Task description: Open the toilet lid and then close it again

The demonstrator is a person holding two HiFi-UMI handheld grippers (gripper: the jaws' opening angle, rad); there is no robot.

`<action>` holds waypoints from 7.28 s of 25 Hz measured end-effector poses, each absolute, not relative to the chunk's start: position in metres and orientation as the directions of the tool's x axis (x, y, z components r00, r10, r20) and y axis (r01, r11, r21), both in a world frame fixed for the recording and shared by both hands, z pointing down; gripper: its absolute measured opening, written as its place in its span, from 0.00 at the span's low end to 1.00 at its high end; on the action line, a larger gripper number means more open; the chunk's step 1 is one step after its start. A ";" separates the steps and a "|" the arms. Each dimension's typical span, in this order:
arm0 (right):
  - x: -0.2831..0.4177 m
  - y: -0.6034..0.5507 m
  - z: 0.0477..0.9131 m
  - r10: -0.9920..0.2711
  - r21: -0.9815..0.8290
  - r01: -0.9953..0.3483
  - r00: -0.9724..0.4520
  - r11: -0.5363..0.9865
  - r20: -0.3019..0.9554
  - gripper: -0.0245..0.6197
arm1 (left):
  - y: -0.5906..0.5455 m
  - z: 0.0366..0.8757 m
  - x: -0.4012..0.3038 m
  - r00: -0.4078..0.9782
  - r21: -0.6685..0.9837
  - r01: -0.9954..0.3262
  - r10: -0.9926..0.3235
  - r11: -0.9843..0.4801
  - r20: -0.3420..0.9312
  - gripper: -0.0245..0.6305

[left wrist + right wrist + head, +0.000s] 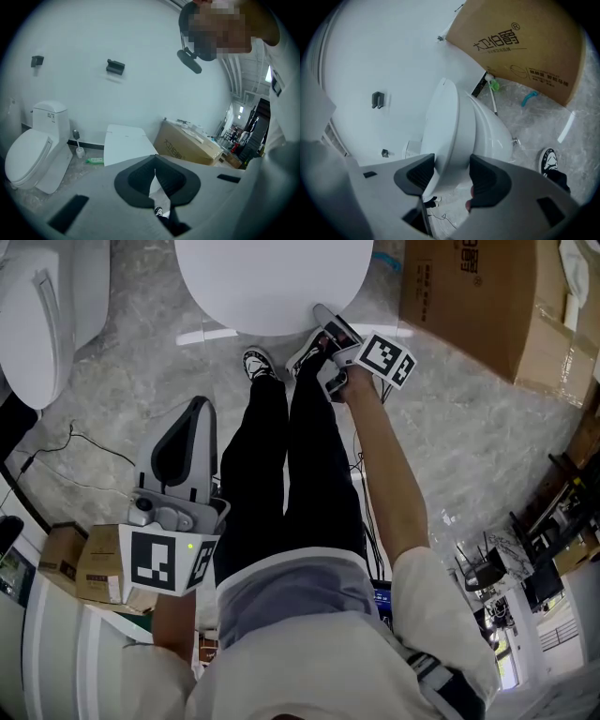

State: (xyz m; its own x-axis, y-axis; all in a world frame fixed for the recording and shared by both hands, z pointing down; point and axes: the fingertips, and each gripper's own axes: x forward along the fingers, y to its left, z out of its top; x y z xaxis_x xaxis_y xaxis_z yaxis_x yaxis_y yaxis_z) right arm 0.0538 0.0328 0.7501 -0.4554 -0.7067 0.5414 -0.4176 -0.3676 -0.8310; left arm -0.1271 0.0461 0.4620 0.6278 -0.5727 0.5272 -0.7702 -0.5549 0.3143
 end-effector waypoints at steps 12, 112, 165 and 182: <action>0.055 0.029 0.715 -0.697 -0.838 -0.411 -0.478 -0.360 0.534 0.40 | 0.044 0.438 -0.121 0.631 0.309 -0.769 -0.588 -0.559 0.507 0.05; 0.104 -0.144 0.411 -0.760 -0.957 -0.256 -0.591 -0.140 0.270 0.27 | -0.013 0.264 -0.069 0.584 0.267 -0.811 -0.732 -0.520 0.351 0.05; 0.153 -0.374 0.329 -0.902 -0.988 -0.119 -0.409 -0.100 0.140 0.25 | -0.114 0.262 -0.101 0.613 0.292 -0.790 -0.714 -0.539 0.339 0.05; 0.166 -0.428 0.329 -0.943 -0.993 -0.017 -0.311 -0.120 0.120 0.25 | -0.115 0.268 -0.120 0.579 0.291 -0.815 -0.725 -0.502 0.372 0.05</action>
State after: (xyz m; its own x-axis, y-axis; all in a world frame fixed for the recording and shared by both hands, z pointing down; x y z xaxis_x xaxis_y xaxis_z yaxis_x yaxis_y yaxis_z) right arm 0.1658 -0.4284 0.3291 -0.3114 -0.9427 0.1197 -0.0170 -0.1204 -0.9926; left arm -0.1204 -0.1154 0.2683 0.5794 -0.7250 0.3724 -0.8147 -0.5018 0.2906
